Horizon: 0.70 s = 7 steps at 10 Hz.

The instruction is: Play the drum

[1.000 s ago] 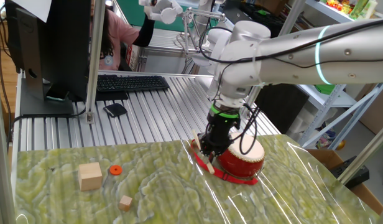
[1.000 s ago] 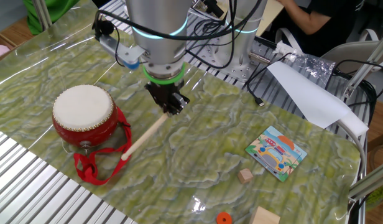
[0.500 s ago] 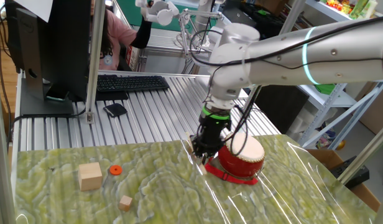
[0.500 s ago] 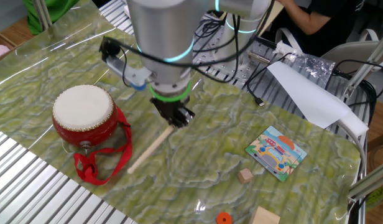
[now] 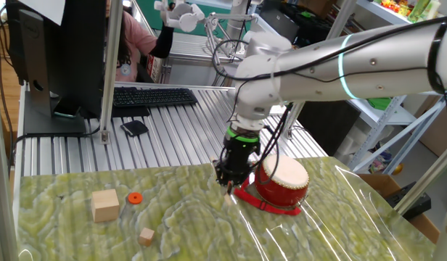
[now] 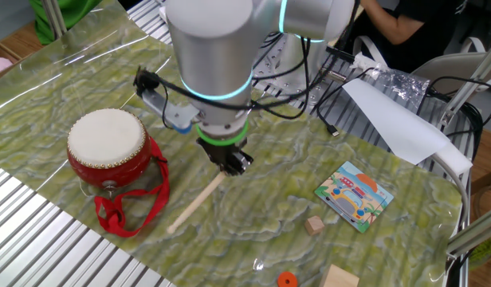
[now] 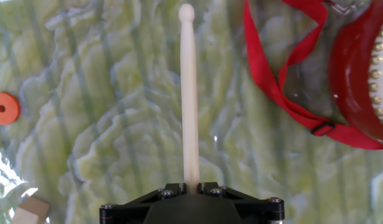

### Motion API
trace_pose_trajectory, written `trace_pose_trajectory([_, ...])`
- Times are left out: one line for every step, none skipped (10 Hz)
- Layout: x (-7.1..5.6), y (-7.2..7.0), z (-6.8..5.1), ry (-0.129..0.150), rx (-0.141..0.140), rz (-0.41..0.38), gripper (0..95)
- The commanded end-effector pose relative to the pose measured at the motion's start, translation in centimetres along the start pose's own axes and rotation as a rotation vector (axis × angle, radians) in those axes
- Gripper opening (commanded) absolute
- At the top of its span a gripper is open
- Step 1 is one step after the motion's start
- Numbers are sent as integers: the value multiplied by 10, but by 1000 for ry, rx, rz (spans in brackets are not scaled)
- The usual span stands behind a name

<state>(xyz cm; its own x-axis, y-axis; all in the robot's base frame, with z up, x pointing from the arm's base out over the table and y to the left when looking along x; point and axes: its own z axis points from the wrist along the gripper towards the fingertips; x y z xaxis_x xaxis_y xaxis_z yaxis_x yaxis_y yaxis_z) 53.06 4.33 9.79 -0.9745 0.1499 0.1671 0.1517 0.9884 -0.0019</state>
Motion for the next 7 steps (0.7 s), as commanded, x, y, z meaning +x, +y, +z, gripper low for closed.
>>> trace_pose_trajectory([-5,5,5,1,-1,-1,0])
trace_pose_trajectory([-7,7,7,3,-1,-3,0])
trace_pose_trajectory([-13,13,15,9,-2,-9,0])
trace_pose_trajectory([-15,15,19,9,-1,-9,0])
trace_pose_trajectory([-17,19,25,7,-1,-8,0])
trace_pose_trajectory([-18,21,29,7,0,-8,0])
trace_pose_trajectory([-19,23,33,5,1,-5,0])
